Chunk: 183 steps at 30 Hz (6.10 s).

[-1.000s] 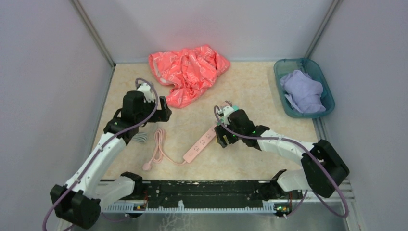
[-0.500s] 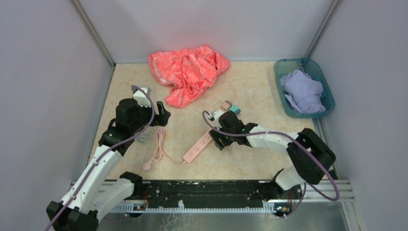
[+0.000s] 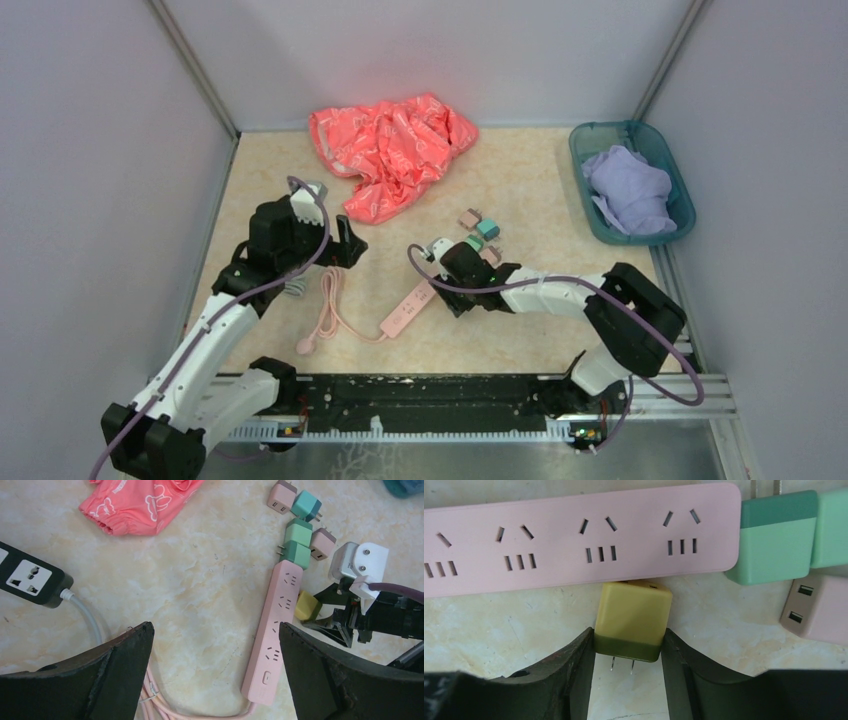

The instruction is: Insert the plug

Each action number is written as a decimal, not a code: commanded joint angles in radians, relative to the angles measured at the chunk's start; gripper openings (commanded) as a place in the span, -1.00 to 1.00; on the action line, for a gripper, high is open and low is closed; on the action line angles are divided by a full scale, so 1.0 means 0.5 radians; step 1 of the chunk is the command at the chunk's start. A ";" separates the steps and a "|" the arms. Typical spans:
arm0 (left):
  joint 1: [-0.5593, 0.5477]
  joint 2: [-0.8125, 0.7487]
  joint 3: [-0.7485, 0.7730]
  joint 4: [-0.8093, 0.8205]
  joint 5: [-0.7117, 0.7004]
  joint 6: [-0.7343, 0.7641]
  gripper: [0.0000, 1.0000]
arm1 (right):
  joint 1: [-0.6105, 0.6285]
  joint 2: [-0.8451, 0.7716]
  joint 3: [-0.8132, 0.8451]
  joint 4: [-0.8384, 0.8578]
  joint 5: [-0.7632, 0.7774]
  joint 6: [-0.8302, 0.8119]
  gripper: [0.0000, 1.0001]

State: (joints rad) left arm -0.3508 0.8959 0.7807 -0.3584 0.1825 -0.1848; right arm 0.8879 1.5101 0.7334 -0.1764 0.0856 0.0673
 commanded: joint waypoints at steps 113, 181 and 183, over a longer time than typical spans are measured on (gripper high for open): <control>-0.873 1.329 0.634 0.234 -0.109 -0.153 -1.00 | -0.331 -0.460 -0.970 1.695 -0.040 1.982 0.07; -0.963 1.736 0.896 0.088 -0.292 -0.008 -1.00 | -0.334 0.434 -0.889 2.146 -0.114 2.119 -0.73; -0.975 1.744 0.912 0.061 -0.329 -0.003 -1.00 | -0.334 0.437 -0.889 2.149 -0.116 2.120 -0.73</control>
State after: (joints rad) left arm -0.8230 1.7477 1.1950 -0.2928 0.0563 -0.2058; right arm 0.7235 1.6848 0.3012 0.9676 0.0044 1.1774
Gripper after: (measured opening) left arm 0.347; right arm 0.171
